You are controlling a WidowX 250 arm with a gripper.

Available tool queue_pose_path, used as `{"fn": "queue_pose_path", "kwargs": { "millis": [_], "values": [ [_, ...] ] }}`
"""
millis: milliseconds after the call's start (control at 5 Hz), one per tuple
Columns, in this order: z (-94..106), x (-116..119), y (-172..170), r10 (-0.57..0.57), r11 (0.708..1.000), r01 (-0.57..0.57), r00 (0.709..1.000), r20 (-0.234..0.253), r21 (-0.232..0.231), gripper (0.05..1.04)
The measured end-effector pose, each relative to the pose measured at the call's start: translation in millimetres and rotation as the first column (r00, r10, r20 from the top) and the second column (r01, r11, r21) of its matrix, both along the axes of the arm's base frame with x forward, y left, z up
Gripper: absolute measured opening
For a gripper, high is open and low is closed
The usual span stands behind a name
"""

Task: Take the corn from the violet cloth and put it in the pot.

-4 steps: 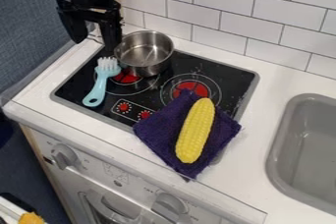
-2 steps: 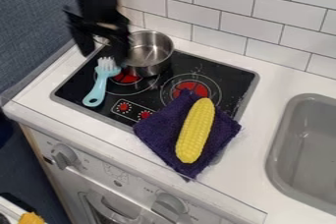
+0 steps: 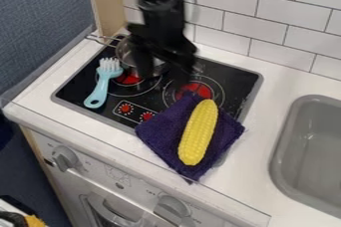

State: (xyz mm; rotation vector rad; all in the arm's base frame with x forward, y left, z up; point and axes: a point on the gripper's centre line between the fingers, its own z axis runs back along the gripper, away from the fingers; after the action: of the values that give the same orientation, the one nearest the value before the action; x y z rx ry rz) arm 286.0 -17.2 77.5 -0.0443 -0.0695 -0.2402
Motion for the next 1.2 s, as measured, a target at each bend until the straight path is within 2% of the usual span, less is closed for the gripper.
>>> {"fn": "queue_pose_path", "kwargs": {
  "millis": [200, 400, 600, 800, 1000, 1200],
  "values": [
    [-9.6, -3.2, -32.0, -0.004, 1.000, 0.004, 1.000, -0.013, -0.003, 0.999],
    [-36.3, -6.0, -46.2, -0.015, 1.000, 0.014, 0.997, -0.071, -0.009, 0.999],
    [-54.3, -12.1, -52.2, -0.014, 1.000, 0.016, 0.991, -0.130, 0.014, 0.975],
    [-58.4, -11.5, -53.4, -0.016, 1.000, 0.016, 0.991, -0.134, 0.005, 0.849],
    [-45.3, -11.2, -50.0, -0.026, 1.000, 0.027, 0.994, -0.102, 0.006, 0.663],
    [5.8, 1.2, -29.9, 0.036, 0.998, -0.034, 0.999, 0.021, -0.057, 0.661]
  ]
}}
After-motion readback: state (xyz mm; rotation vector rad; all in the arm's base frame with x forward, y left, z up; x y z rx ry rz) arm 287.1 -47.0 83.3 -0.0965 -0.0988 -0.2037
